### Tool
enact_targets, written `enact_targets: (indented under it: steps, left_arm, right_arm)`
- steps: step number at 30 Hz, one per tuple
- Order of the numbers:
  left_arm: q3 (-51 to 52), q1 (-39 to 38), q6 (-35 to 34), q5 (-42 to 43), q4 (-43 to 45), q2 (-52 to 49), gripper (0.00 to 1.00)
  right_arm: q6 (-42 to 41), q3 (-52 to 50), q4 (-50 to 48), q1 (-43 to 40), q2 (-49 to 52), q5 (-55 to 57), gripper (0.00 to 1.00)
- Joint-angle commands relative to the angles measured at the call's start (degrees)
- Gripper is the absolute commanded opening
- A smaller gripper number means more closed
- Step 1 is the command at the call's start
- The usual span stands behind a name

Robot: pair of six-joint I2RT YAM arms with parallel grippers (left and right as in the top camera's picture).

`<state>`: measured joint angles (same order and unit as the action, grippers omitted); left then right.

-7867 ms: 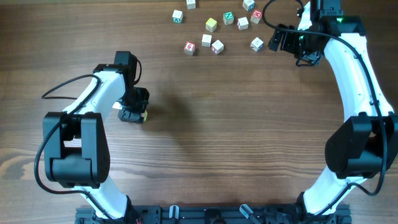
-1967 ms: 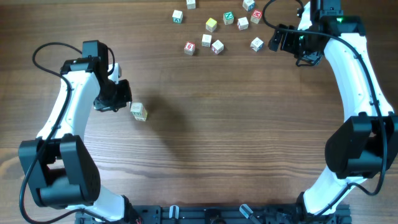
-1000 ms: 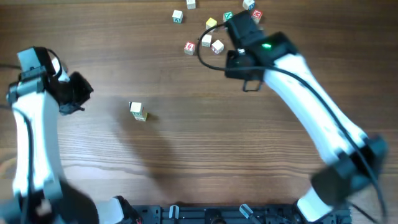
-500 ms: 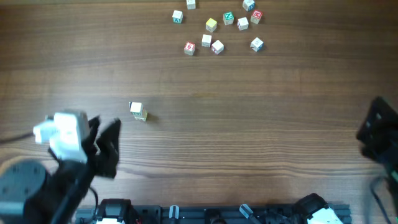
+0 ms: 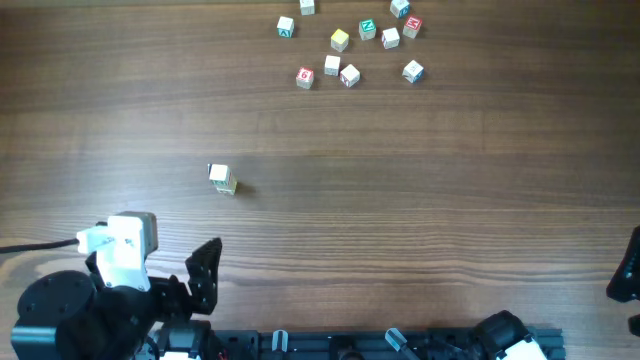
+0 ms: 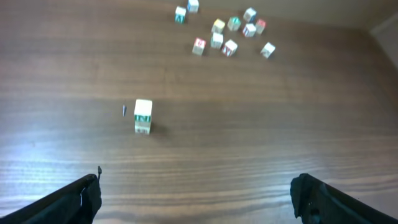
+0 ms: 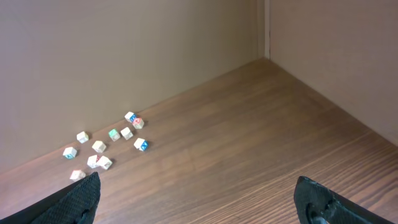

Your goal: Form a tower

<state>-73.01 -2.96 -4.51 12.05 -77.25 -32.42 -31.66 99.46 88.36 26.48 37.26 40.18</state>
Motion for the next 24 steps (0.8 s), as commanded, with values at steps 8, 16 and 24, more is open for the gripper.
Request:
enact_targets:
  steps: [8,16,24]
  left_arm:
    - [0.0,-0.31,1.29,0.13,-1.29,-0.2,1.0]
    - [0.0,-0.31,1.27,0.15,-1.29,-0.2,1.0]
    - [0.0,-0.31,1.27,0.13,-1.29,-0.2,1.0]
  right_arm:
    - [30.62,-34.82,-50.88,-23.3,-17.18,-38.1,1.0]
    - [26.58,-75.01,-94.95,-27.76,-32.52,-52.92,1.0]
    - [22.71,-95.58,-106.99,-31.06,-37.07,-50.86,1.0]
